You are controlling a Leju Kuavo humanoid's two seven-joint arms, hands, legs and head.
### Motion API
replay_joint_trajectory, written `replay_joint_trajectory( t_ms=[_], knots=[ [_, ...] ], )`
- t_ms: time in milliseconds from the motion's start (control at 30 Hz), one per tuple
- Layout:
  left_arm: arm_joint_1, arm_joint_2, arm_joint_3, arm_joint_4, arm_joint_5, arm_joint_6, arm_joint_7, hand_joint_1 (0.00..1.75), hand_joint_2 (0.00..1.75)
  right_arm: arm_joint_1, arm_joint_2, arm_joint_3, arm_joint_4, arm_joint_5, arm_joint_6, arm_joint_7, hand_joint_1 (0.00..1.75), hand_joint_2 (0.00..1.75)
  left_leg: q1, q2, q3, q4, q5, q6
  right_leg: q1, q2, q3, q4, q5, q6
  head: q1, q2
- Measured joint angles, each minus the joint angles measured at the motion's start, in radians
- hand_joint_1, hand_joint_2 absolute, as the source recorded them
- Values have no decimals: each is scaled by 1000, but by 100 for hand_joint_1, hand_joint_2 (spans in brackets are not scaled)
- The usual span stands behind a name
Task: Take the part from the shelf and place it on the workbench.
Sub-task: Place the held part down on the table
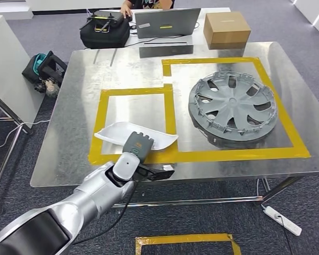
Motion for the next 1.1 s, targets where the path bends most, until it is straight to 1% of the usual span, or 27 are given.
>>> replay_joint_trajectory(
  t_ms=[133,333,533,667,767,900,1033,1100],
  knots=[
    [2,8,4,17,-9,30,0,0,175,0,0,1,1,-2,2,-2,0,0,0,0,0,0,0,0,0,0,0,0,0,0,0,0],
    [2,15,26,23,-18,91,-24,0,175,0,0,6,2,-2,5,-5,0,0,0,0,0,0,0,1,0,-1,0,0,0,0,0,0],
    [1,16,42,23,-20,106,-31,0,175,0,0,8,2,-2,5,-6,0,0,0,0,0,0,0,1,0,-1,1,0,0,0,0,0],
    [1,16,47,23,-20,111,-34,0,0,0,0,9,2,-2,5,-6,0,0,0,0,1,0,0,1,0,-1,2,0,0,0,0,0],
    [2,17,59,23,-10,136,-54,0,0,0,0,9,3,-2,7,-6,0,0,0,-1,1,0,1,2,0,-2,2,0,0,0,0,0],
    [14,17,108,20,52,199,-129,0,0,0,0,12,3,-5,8,-5,0,0,0,-1,1,0,1,2,0,-2,2,0,0,0,0,0],
    [53,16,189,-16,185,268,-255,0,0,0,0,12,3,-12,6,-5,0,0,0,-1,1,0,1,2,0,-2,2,0,0,0,0,0],
    [86,18,242,-62,274,282,-333,0,0,1,0,12,3,-20,3,-4,0,0,0,-1,1,0,1,2,0,-2,2,0,0,0,0,0]
  ],
)
